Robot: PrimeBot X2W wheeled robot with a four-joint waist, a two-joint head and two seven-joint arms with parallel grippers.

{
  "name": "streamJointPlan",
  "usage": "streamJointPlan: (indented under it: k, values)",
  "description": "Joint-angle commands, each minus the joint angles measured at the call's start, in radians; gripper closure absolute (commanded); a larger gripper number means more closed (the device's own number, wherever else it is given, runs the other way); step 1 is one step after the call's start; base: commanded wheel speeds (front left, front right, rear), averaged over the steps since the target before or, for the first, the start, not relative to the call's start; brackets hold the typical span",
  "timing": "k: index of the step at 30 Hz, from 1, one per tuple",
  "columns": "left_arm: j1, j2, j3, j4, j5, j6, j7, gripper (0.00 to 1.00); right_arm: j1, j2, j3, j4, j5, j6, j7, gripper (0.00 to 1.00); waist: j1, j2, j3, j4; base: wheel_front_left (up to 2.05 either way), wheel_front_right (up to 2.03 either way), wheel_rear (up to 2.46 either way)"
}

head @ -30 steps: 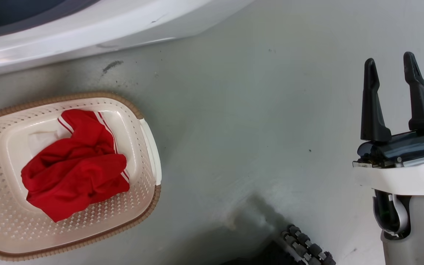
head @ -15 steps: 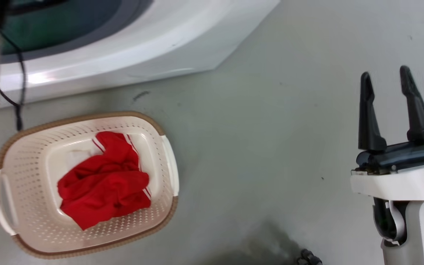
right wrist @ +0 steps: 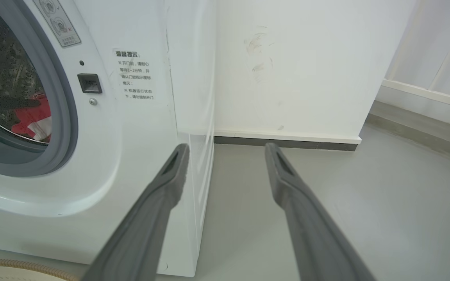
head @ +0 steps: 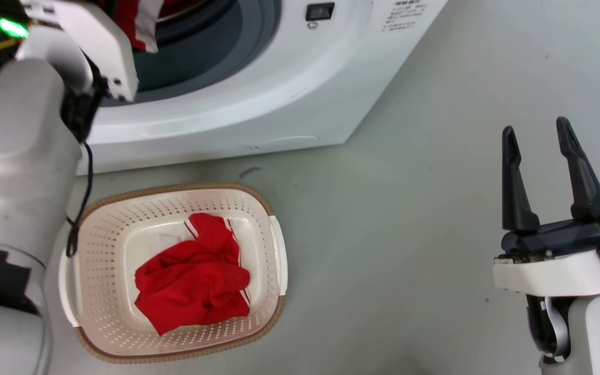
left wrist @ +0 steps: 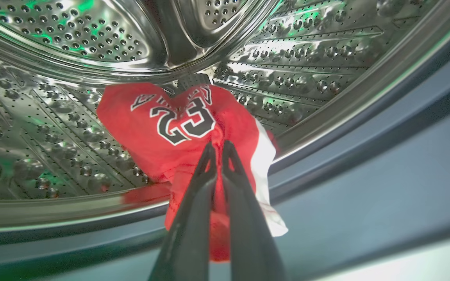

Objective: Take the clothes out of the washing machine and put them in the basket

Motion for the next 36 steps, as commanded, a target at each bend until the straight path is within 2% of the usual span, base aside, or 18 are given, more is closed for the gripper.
streamJointPlan:
  k: [1, 10, 19, 27, 36]
  values:
    - [0.021, -0.006, 0.0, -0.005, -0.004, 0.0, -0.021, 1.0, 0.015, 0.001, -0.002, 0.001, -0.006, -0.001, -0.002, 0.0, 0.0002, -0.0001, -0.024, 0.016, 0.0, 0.0, 0.0]
    - [0.139, -0.036, -0.017, -0.035, -0.013, 0.002, -0.177, 1.0, 0.058, 0.001, 0.001, 0.013, -0.026, -0.001, -0.002, 0.0, 0.0002, -0.0001, -0.13, 0.053, 0.0, 0.0, 0.0]
    - [0.249, -0.041, -0.016, -0.152, -0.015, 0.039, -0.224, 1.0, 0.111, 0.001, 0.003, 0.024, -0.041, -0.001, -0.002, 0.0, 0.0002, -0.0001, -0.238, 0.096, 0.0, 0.0, 0.0]
    - [0.332, 0.002, -0.017, -0.349, -0.006, 0.099, -0.217, 1.0, 0.153, 0.001, 0.006, 0.033, -0.044, -0.001, -0.002, 0.0, 0.0002, -0.0001, -0.307, 0.121, 0.0, 0.0, 0.0]
    - [0.453, 0.088, -0.01, -0.664, -0.002, 0.2, -0.145, 1.0, 0.201, 0.001, 0.006, 0.043, -0.046, -0.001, -0.002, 0.0, 0.0002, -0.0001, -0.368, 0.133, 0.0, 0.0, 0.0]
